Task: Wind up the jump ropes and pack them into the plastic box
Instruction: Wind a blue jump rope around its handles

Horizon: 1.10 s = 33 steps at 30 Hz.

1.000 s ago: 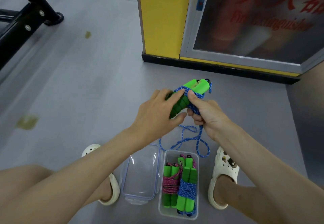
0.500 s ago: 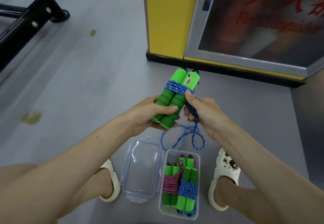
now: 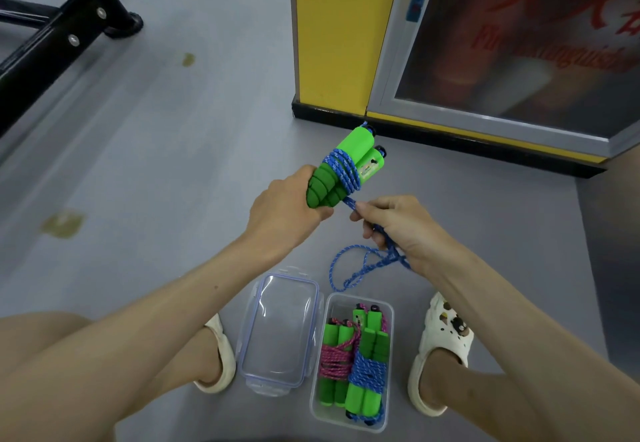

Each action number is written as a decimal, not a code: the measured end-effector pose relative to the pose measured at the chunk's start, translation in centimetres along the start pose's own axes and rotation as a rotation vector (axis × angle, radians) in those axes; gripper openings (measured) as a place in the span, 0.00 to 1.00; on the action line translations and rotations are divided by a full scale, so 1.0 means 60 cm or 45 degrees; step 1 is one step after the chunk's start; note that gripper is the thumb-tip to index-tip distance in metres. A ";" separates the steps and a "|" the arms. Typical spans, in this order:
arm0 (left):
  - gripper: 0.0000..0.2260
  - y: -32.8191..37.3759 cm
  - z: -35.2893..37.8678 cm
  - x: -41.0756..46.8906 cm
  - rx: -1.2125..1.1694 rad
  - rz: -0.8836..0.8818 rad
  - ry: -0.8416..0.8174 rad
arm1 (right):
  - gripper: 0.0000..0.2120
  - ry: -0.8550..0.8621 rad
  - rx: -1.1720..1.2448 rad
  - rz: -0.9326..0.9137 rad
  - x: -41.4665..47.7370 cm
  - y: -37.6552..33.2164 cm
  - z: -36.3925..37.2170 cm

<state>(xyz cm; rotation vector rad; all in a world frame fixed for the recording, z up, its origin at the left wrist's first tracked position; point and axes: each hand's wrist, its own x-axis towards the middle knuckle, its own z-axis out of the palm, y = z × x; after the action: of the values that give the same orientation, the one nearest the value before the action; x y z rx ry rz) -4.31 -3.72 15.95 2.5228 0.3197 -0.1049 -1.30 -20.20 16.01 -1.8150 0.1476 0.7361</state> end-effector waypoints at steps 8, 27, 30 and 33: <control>0.17 0.007 0.013 -0.015 0.427 0.227 0.206 | 0.16 -0.064 0.019 0.046 0.000 -0.004 0.008; 0.32 0.016 0.065 -0.016 0.592 0.682 0.506 | 0.19 -0.015 0.579 0.076 0.003 0.003 0.003; 0.25 0.024 0.038 -0.011 0.242 0.466 0.110 | 0.18 0.025 0.532 0.054 0.009 0.003 -0.008; 0.20 0.025 -0.004 0.010 -0.389 0.121 -0.185 | 0.18 -0.042 0.465 0.030 0.010 -0.001 -0.017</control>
<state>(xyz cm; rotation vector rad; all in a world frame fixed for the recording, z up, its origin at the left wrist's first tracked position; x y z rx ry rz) -3.33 -4.63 16.89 2.2094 0.1442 -0.1866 -0.38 -20.95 15.90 -1.4553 0.2644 0.7047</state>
